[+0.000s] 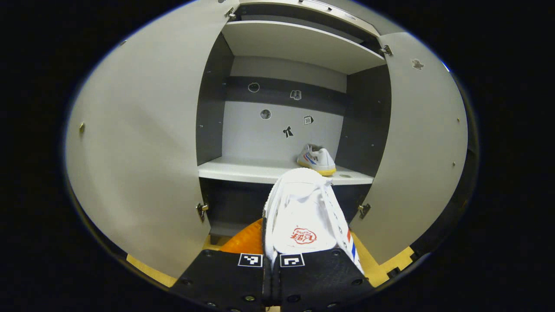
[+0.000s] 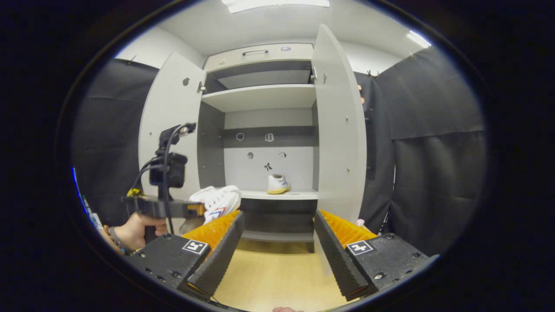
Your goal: Grab one shoe with the right hand and put it into the shoe cabinet, grab the other shoe with the left hand and put it into the shoe cabinet; then close the right door with the right hand and the left door with the left hand.
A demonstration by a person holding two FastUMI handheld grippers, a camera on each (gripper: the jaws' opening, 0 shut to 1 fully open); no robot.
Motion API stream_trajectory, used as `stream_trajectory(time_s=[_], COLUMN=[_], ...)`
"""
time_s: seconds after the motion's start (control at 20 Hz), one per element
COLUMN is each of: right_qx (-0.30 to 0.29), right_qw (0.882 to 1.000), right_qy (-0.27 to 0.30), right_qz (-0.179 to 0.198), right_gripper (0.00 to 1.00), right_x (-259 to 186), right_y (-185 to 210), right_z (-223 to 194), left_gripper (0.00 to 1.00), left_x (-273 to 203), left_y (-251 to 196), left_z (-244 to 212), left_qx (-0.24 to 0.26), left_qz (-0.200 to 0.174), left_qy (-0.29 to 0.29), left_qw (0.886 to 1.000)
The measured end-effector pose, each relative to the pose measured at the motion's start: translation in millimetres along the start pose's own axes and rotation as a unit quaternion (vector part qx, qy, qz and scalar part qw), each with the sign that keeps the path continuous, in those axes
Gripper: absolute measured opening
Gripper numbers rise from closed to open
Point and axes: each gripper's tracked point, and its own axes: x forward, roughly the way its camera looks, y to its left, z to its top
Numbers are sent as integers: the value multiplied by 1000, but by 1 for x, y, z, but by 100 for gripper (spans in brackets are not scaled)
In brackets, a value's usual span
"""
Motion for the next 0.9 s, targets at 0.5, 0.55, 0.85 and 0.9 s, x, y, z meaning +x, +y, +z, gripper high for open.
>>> stream_trajectory(time_s=[0.5, 0.55, 0.85, 0.9], right_qx=[8, 9, 12, 13], right_qw=[1000, 1000, 999, 999], right_qy=[0, 1, 11, 14], right_qz=[-14, -17, -33, -36], right_gripper=[100, 100, 100, 100], right_x=[1, 1, 5, 6], right_y=[-11, -14, -26, -27], right_z=[-1, -2, -9, -12], left_gripper=[1, 0, 1, 1], left_x=[130, 139, 201, 209], left_y=[30, 28, 40, 44], left_z=[81, 87, 78, 78], left_qx=[6, 8, 5, 13], left_qz=[50, 52, 76, 86], left_qy=[48, 59, 129, 134], left_qw=[998, 997, 989, 987])
